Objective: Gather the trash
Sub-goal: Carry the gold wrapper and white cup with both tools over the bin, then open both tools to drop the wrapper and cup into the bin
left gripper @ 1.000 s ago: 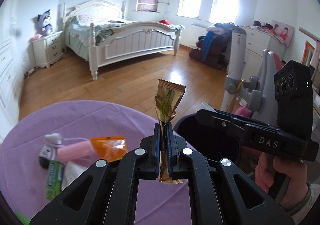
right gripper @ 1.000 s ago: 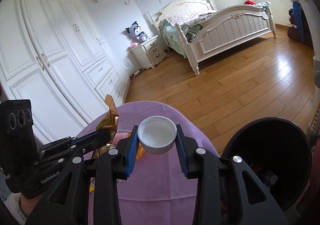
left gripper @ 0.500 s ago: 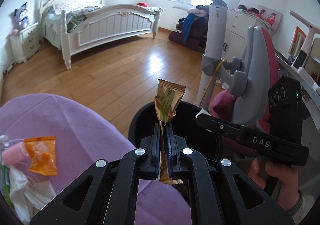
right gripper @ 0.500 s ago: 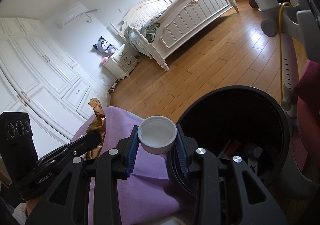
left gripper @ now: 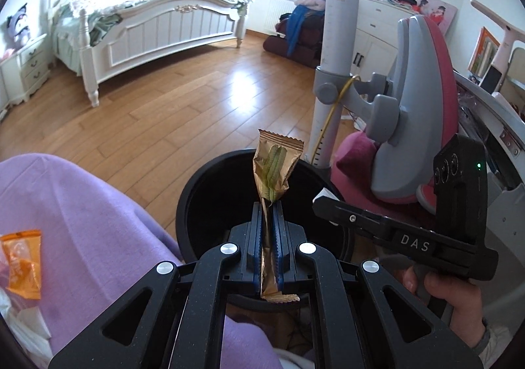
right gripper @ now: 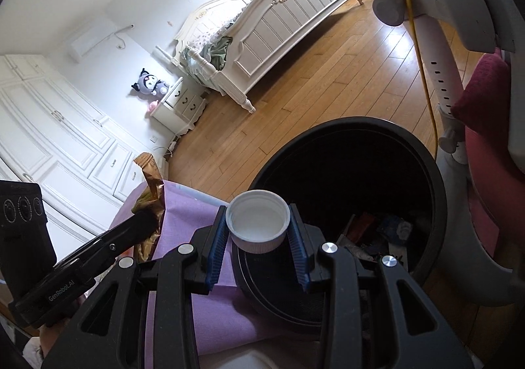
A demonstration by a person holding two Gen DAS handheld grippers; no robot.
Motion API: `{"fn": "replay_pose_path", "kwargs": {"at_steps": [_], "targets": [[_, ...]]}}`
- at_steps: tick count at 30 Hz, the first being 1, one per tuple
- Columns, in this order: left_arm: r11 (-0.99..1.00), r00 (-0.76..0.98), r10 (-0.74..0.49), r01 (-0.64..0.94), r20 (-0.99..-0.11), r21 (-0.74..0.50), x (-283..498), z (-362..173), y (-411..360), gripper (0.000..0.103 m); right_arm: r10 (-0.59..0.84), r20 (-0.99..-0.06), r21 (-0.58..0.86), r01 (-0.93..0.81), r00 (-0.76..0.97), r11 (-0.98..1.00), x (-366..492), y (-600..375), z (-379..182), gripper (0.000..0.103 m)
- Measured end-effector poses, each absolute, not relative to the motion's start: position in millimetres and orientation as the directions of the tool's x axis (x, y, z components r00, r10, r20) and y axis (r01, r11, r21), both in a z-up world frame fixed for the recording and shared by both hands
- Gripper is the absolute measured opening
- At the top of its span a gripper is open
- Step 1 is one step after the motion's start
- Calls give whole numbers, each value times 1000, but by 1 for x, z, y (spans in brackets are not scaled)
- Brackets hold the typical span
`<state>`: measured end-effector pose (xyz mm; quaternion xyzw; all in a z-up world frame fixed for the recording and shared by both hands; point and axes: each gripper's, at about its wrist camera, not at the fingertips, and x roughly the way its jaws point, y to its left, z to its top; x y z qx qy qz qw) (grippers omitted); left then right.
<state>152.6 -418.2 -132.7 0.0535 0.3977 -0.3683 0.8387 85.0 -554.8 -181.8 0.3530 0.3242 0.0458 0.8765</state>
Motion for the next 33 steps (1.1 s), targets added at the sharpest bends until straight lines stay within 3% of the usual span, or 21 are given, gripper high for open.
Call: {"fn": "replay_pose_path", "kwargs": {"at_steps": [1,4,5,6,8,12,16,18,33], "targets": [[724,418,-576,660,-702,-201,153,-131,-420,7,302,-538,649,158,787,744,84,-556,-182,37],[720,420,-584,663,-695,-203,154,-127,-422,25,281,-542,652,185,792,736,80,-561,-180,39],[720,425,-587,663,-689,-205,154,-125,-421,36,272,-545,649,194,793,736,79,-562,-180,41],[720,431,-590,663,-682,-205,152,-122,-421,47,260,-547,647,204,796,735,76,-562,-178,51],[725,451,-591,660,-669,-196,149,-116,-418,59,244,-540,647,212,806,733,73,-562,-175,62],[734,483,-591,655,-646,-183,141,-103,-410,70,249,-541,638,199,804,744,72,-553,-168,62],[744,512,-590,645,-624,-174,134,-87,-391,72,267,-544,629,176,796,757,75,-536,-162,62],[756,529,-584,630,-615,-177,131,-81,-377,78,281,-545,623,157,790,766,77,-525,-158,62],[896,671,-434,391,-601,-210,122,-62,-187,79,430,-553,541,-84,713,837,103,-402,-118,62]]}}
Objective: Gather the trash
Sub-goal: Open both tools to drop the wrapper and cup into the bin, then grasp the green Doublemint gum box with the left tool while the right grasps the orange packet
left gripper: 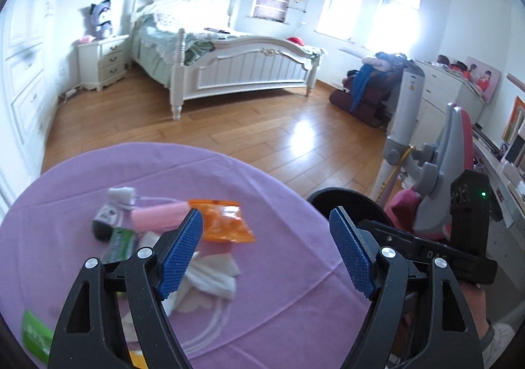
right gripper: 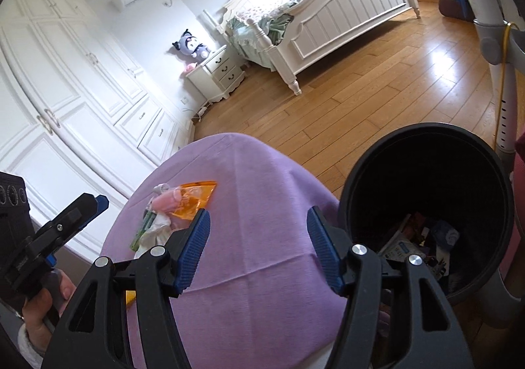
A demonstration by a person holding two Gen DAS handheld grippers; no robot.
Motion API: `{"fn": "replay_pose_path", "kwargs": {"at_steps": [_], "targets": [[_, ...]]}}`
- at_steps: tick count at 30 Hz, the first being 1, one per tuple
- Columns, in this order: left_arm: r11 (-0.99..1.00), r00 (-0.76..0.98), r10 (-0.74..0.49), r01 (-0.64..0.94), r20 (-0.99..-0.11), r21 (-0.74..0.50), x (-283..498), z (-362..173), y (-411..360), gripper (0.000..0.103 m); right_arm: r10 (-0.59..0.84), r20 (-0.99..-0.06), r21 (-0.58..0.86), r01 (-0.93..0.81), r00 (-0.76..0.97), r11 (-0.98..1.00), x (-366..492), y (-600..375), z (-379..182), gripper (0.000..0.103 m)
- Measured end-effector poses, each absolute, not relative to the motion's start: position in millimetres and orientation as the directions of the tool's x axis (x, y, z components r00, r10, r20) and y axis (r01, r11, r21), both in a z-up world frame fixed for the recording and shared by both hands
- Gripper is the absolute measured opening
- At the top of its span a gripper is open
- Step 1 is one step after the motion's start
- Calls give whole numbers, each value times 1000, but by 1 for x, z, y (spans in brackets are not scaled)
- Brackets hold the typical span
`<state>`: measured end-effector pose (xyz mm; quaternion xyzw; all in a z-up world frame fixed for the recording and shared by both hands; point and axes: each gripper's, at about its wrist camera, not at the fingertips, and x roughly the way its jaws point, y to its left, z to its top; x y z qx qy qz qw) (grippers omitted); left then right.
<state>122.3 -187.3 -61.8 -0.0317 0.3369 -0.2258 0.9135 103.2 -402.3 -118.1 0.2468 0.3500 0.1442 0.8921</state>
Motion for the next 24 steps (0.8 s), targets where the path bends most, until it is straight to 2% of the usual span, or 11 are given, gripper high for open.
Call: {"fn": "replay_pose_path", "kwargs": {"at_steps": [8,10,15,17,24], "targets": [[964,666,-264,213,-698,-160,154,-99,-89,77,474,-594,462,-206,650,862,120,-341,-108,62],[965,635,-256,207,-729,-158,165,-112,-79,73,479,-606,448,-225,636,865,124,-330,-108,62],[963,563,-258,214,-785,-162,187,-137,-70,50,476,-633,418,-249,610,874,138,-310,-109,62],[962,552,-260,221,-792,-162,194,-143,-68,49,471,-643,406,-253,604,878,145,-303,-110,62],[965,575,-229,240,-785,-106,202,-147,-69,32,428,-689,346,-254,584,903,180,-289,-114,62]]}}
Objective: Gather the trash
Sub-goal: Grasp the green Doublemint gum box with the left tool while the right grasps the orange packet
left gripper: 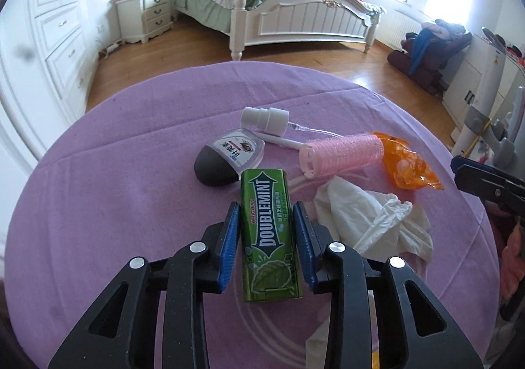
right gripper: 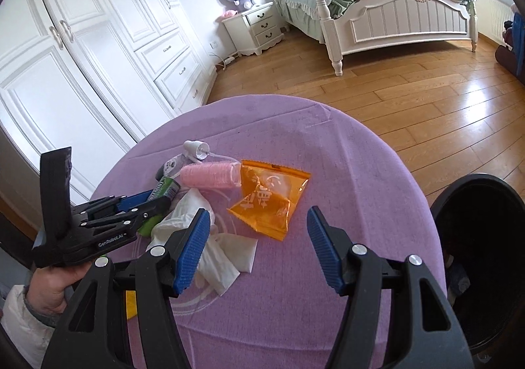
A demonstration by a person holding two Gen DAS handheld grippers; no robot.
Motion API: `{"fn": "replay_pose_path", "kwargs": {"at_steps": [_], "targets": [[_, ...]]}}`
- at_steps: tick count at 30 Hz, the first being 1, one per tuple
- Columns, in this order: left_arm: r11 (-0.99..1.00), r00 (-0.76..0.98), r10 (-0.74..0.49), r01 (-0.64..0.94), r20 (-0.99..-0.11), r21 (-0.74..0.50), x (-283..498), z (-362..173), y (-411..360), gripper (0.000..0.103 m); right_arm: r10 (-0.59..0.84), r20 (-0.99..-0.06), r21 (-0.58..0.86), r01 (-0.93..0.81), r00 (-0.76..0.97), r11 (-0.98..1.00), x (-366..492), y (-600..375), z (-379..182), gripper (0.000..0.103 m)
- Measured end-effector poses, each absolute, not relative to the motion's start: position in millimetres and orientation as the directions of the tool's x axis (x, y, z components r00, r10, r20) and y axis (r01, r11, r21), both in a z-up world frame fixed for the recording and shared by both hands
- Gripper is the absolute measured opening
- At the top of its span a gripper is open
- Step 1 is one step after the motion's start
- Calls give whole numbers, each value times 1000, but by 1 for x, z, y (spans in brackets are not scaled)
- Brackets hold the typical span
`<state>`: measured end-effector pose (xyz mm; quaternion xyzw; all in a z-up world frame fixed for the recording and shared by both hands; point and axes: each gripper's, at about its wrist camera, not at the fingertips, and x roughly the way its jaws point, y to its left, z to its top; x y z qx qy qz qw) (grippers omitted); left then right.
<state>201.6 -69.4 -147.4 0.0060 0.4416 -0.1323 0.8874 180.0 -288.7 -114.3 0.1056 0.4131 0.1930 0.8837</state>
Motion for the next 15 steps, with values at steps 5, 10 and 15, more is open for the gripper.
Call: {"fn": "replay_pose_path", "kwargs": {"at_steps": [5,10,15], "targets": [[960,589,-242,260,-771,-102,198,-147,-70,32,369,-742,264,-263,559,928,207,-274,-123,62],[953,605,-279,267,-746,-140,190,-145,-64,32,312,-793,171,-300,523,938,213,-254,-137,59],[952,628,-290,264,-722,-154,179,-131,-60,32,318,-775,163,-313,546,936,201,-259,-136,31]]}}
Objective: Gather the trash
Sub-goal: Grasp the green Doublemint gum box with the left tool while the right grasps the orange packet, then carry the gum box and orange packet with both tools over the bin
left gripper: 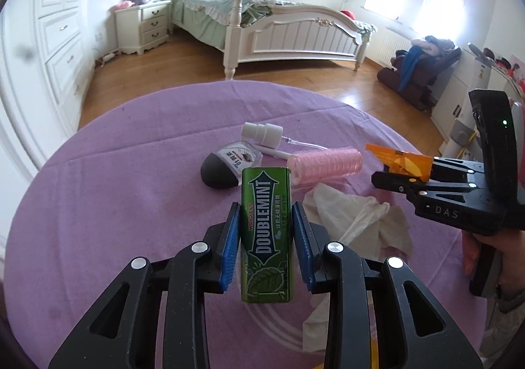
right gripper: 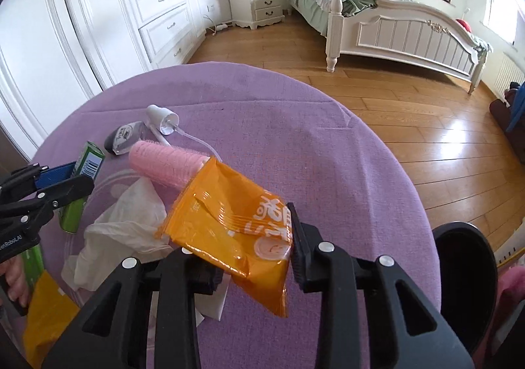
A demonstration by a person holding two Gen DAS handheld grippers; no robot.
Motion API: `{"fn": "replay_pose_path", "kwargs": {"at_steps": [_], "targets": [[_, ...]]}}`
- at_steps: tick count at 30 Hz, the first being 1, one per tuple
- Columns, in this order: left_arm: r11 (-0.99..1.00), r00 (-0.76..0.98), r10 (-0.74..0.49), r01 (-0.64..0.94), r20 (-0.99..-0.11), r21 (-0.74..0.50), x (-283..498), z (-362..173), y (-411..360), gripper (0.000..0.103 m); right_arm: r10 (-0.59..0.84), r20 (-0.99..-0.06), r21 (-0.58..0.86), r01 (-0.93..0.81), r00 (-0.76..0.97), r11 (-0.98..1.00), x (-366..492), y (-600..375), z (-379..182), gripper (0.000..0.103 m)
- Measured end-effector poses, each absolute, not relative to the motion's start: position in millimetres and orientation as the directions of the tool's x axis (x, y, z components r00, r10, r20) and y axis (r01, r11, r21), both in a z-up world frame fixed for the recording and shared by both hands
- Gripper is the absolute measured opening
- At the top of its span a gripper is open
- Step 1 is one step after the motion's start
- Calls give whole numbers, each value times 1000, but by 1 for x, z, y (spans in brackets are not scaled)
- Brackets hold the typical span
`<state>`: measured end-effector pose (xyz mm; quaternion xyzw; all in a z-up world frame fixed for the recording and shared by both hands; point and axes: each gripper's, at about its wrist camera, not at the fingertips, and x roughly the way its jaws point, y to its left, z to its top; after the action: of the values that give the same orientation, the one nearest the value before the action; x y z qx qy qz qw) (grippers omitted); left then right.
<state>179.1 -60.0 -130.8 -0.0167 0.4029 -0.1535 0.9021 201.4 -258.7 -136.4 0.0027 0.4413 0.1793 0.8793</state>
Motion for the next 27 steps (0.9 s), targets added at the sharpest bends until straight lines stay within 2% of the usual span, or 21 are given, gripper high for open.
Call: {"fn": "replay_pose_path", "kwargs": {"at_steps": [7,12,20,27], "targets": [[935,675,-336,321,-657,-149,157,-90,-89,32,434,-647,326,-288,626,901,174,-308,-113,29],[899,678,-409,416,-611,-139,144,-62,-139,32,453,-560,400,-252,694,881,152,-348,-95,29],[819,623,-508,563,-595,-111,133,-49,-235,32,393,-498,461,-148,773,875,125,-419,-90,30],[752,560,-572,650,-599,-111,128,-61,-304,32,326,-491,518,-30,808,855,113,-478,-107,30]]}}
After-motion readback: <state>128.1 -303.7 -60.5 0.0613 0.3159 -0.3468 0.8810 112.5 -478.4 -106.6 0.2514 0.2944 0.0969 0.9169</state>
